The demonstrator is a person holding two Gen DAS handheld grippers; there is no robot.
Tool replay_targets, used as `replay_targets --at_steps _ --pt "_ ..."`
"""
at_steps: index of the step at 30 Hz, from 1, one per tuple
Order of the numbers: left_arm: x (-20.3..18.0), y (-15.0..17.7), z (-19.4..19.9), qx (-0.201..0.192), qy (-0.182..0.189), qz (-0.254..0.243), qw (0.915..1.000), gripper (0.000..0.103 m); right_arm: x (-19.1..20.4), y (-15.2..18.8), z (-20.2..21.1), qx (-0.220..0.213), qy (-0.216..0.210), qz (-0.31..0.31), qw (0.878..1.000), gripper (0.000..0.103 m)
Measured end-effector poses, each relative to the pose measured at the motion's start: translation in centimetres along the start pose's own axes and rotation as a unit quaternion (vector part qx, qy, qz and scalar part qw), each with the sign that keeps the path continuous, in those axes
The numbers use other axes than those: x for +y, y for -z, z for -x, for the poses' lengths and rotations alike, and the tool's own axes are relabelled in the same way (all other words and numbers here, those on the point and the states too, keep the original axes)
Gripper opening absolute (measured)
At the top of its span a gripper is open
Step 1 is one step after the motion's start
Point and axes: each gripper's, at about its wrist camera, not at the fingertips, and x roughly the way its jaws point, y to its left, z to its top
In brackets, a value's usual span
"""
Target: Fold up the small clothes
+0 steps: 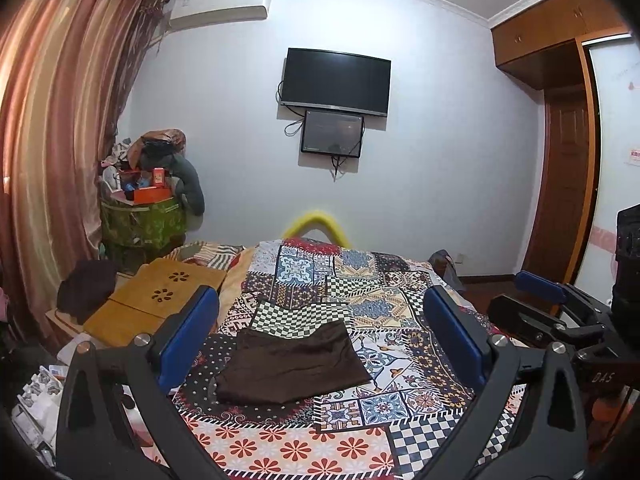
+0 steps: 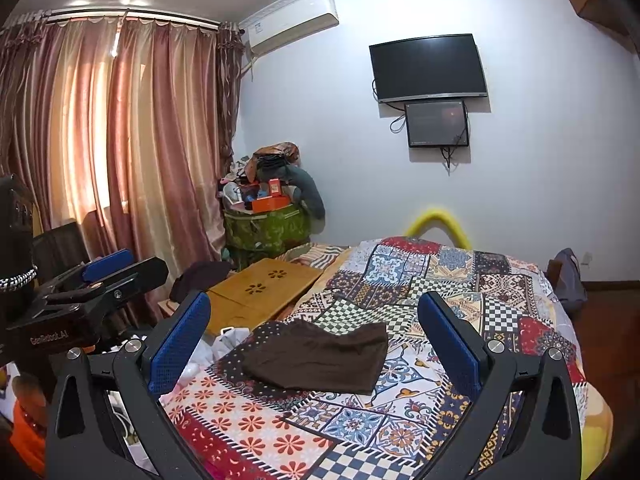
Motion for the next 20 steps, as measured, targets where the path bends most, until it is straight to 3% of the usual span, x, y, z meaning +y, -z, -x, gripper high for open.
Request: replay_targets --at_steps 10,20 --pt "0.2 0.1 -0.2 0.012 0.015 0.005 0.9998 0.103 0.2 0.0 -0.5 0.007 -0.001 0.001 1.0 0.103" --pt "0.7 0.1 -0.3 0.013 0.005 0.01 0.9999 0.103 0.6 0.1 -1.0 0.014 -0.001 0.003 1.0 0.103"
